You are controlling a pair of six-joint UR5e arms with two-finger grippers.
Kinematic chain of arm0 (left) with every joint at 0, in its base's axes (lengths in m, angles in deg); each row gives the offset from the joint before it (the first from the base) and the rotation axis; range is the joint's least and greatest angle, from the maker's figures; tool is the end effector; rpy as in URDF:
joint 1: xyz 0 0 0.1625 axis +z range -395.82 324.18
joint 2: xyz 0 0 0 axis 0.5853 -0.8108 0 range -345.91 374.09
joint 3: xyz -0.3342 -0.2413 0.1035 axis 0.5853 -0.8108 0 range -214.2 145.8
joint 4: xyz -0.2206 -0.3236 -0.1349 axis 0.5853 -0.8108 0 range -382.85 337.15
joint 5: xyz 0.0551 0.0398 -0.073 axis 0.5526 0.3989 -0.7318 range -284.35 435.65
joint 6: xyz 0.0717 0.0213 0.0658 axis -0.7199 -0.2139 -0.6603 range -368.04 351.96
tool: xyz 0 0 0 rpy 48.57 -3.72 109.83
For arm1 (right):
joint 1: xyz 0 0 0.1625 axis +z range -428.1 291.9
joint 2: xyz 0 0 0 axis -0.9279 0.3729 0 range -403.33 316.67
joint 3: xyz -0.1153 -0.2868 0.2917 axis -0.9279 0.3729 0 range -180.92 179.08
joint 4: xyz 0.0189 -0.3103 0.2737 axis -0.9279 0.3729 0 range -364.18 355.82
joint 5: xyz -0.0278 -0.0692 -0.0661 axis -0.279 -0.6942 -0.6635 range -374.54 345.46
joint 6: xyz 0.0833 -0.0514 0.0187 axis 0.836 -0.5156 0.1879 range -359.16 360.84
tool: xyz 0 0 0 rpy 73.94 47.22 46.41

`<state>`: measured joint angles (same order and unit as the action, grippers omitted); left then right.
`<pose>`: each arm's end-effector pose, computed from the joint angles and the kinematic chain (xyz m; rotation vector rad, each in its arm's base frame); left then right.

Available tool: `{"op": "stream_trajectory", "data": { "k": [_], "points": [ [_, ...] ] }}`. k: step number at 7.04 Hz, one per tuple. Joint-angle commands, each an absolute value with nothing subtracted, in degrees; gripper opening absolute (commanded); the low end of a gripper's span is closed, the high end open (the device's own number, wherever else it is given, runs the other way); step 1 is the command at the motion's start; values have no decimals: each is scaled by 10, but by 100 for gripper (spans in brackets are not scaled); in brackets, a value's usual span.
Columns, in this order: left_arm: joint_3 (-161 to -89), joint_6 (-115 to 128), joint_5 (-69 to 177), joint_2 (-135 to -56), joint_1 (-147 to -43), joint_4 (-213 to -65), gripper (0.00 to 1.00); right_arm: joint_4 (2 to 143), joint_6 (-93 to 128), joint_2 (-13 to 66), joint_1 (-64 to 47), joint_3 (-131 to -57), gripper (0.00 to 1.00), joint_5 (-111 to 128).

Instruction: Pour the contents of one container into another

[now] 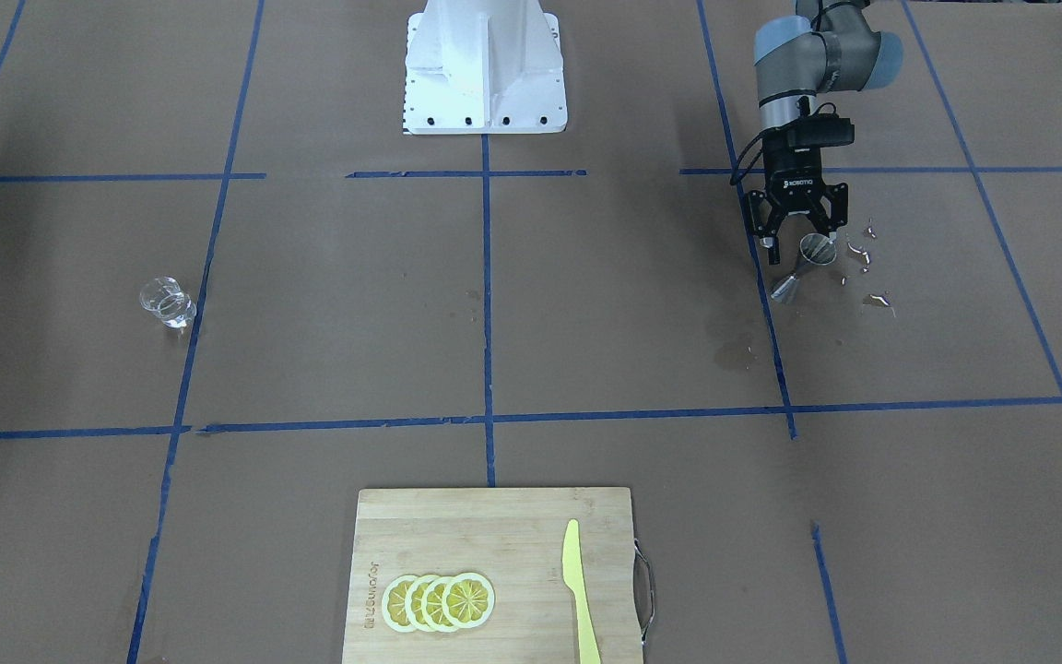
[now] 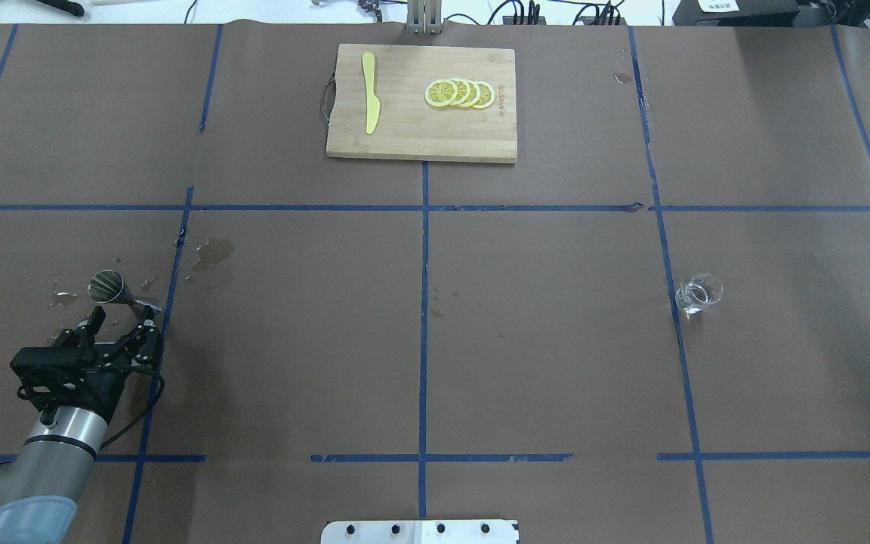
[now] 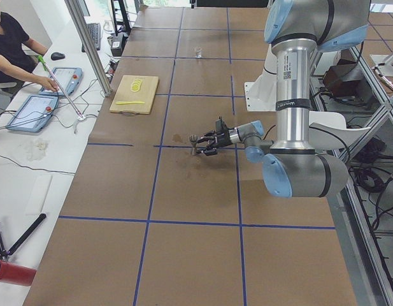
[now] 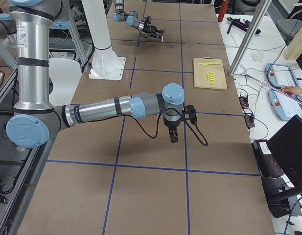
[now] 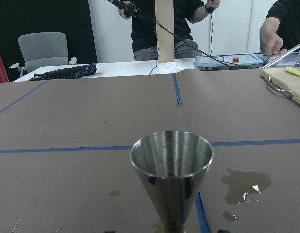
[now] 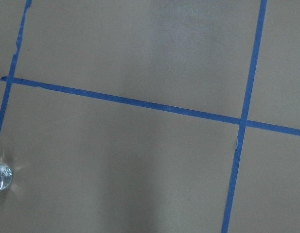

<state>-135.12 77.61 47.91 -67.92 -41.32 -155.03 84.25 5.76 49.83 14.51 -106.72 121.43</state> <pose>0.4127 -0.2622 0.5255 1.0854 0.6164 -0.4442 0.0003 -0.4768 0.5438 0.1477 -0.8191 -0.1402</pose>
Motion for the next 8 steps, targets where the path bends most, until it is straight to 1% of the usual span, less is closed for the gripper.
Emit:
{"op": "stream_trajectory", "data": {
  "k": [1, 3, 5, 8],
  "points": [
    [-1347, 772, 486, -681, -415, -1551, 69, 842, 58, 498, 145, -1067, 100, 1214],
    [-1326, 772, 487, -681, -419, -1572, 72, 842, 58, 498, 145, -1067, 100, 1214],
    [-1322, 770, 486, -684, -420, -1583, 73, 842, 58, 498, 145, -1069, 100, 1214],
    [-1322, 769, 487, -684, -421, -1583, 67, 839, 58, 498, 145, -1069, 100, 1214]
  ]
}}
